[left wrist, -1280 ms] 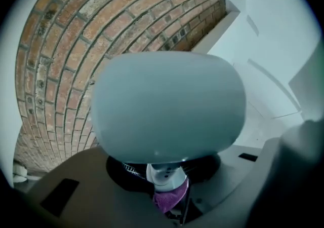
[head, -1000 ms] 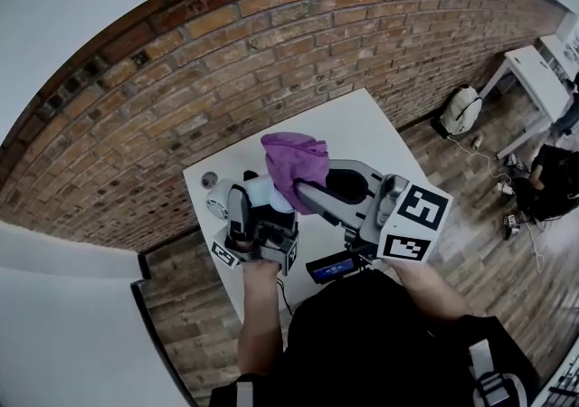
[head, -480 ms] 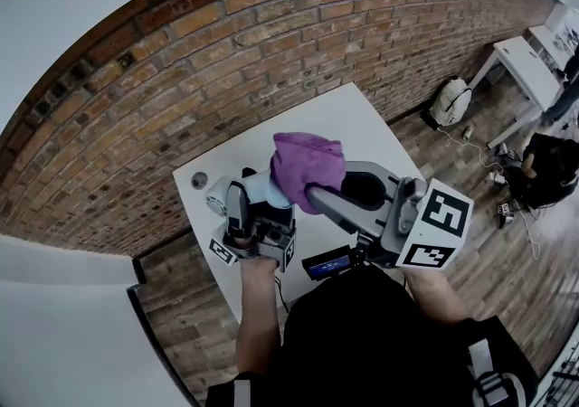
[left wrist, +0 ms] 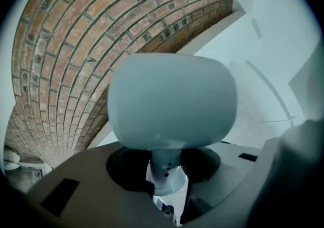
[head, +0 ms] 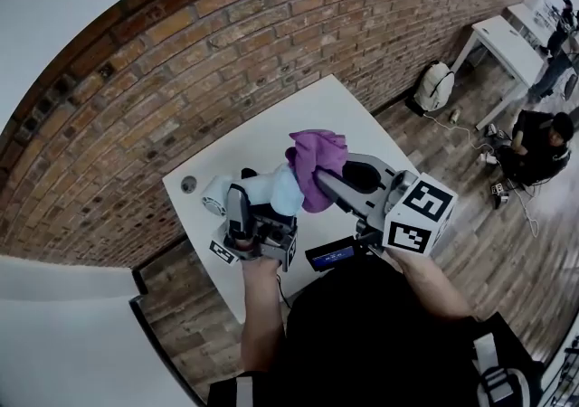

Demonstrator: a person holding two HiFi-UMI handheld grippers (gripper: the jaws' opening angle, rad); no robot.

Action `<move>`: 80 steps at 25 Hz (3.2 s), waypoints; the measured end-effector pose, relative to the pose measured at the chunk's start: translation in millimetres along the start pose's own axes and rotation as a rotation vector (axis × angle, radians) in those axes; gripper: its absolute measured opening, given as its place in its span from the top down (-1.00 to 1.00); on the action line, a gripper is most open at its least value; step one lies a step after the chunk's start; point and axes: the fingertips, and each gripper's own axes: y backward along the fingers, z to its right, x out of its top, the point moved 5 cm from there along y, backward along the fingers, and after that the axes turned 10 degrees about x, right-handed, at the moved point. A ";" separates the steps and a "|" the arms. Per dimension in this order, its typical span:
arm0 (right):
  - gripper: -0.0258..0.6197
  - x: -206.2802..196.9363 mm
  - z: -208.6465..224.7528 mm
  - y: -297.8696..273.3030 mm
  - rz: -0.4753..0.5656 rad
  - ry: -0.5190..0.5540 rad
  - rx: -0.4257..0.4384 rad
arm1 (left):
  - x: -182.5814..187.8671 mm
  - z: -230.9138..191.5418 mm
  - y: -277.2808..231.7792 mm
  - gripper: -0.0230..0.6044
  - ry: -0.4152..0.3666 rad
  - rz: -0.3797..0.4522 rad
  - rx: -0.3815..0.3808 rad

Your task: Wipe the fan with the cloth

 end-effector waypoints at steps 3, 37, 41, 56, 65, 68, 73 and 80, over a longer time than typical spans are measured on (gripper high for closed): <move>0.73 0.3 7.2 14.5 0.021 -0.042 -0.014 | -5.4 4.1 0.4 0.44 -0.011 0.010 -0.001; 0.73 -19.0 -10.6 179.2 0.103 -0.054 0.408 | -189.7 -22.6 9.0 0.44 -0.222 0.104 0.221; 0.73 -37.2 30.6 187.1 0.045 -0.101 0.260 | -199.0 -19.5 7.0 0.44 -0.246 0.067 0.213; 0.73 -11.0 18.2 199.8 0.173 -0.076 0.321 | -218.9 -31.3 -2.2 0.44 -0.220 -0.022 0.216; 0.73 -10.9 51.7 215.3 0.220 -0.191 0.306 | -205.9 -33.0 0.0 0.44 -0.302 -0.012 0.281; 0.73 9.0 23.4 217.5 0.257 -0.138 0.475 | -201.5 -36.6 0.0 0.44 -0.344 -0.008 0.342; 0.73 -8.9 20.7 206.0 0.221 -0.181 0.507 | -213.6 -37.8 -11.2 0.44 -0.332 -0.026 0.340; 0.73 -26.2 50.9 197.2 0.203 -0.254 0.447 | -211.9 -32.1 -8.4 0.44 -0.352 -0.056 0.355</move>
